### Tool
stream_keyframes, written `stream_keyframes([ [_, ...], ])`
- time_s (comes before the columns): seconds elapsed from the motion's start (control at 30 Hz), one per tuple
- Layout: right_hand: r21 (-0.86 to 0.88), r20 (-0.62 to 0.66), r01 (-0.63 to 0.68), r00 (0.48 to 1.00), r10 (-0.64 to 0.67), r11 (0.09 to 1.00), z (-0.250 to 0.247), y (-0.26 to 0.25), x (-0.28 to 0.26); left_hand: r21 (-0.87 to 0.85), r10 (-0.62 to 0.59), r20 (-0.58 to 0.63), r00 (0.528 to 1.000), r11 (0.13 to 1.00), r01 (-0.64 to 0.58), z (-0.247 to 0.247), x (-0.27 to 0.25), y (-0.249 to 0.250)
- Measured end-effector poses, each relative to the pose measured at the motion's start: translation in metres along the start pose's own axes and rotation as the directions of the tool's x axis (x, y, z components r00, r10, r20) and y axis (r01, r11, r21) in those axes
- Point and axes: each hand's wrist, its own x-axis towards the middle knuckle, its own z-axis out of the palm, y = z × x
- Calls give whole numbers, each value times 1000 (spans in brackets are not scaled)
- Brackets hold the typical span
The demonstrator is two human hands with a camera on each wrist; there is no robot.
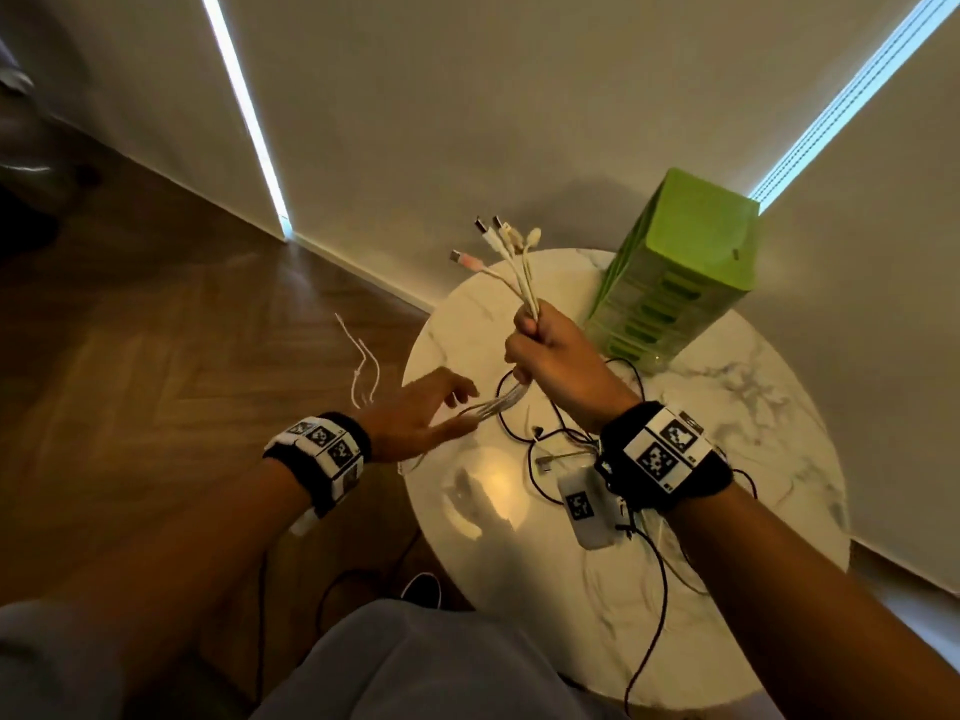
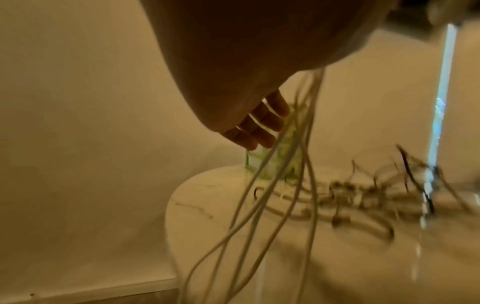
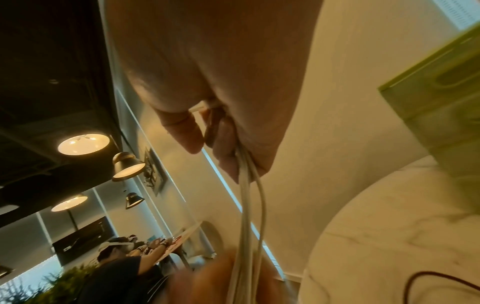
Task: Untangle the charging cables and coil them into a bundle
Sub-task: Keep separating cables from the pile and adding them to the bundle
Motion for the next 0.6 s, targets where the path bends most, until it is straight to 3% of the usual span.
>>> stream_keyframes([
  [0.07, -9, 83, -15, 996, 16, 1000, -6, 11, -7, -246, 98, -94, 991, 962, -119, -6, 10, 15],
  [0.17, -97, 228, -22, 973, 44, 995, -9, 26, -18, -468, 190, -77, 979, 860, -204, -15, 34, 53],
  [0.27, -28, 261, -118, 958, 121, 993, -16, 44, -28, -440, 193, -25, 981, 879, -184, -16, 53, 81],
  [0.43, 214, 253, -184, 959, 127, 959, -24, 85, -47, -308, 220, 142, 965, 936, -168, -11, 72, 118],
  [0.53, 106, 271, -182, 951, 148, 978, -25, 113, -44, -407, 212, 247, 945, 908, -98, -3, 84, 134],
  [0.6, -104, 161, -69, 983, 85, 992, -23, 128, -38, -579, 186, 304, 934, 815, 27, 3, 93, 137],
])
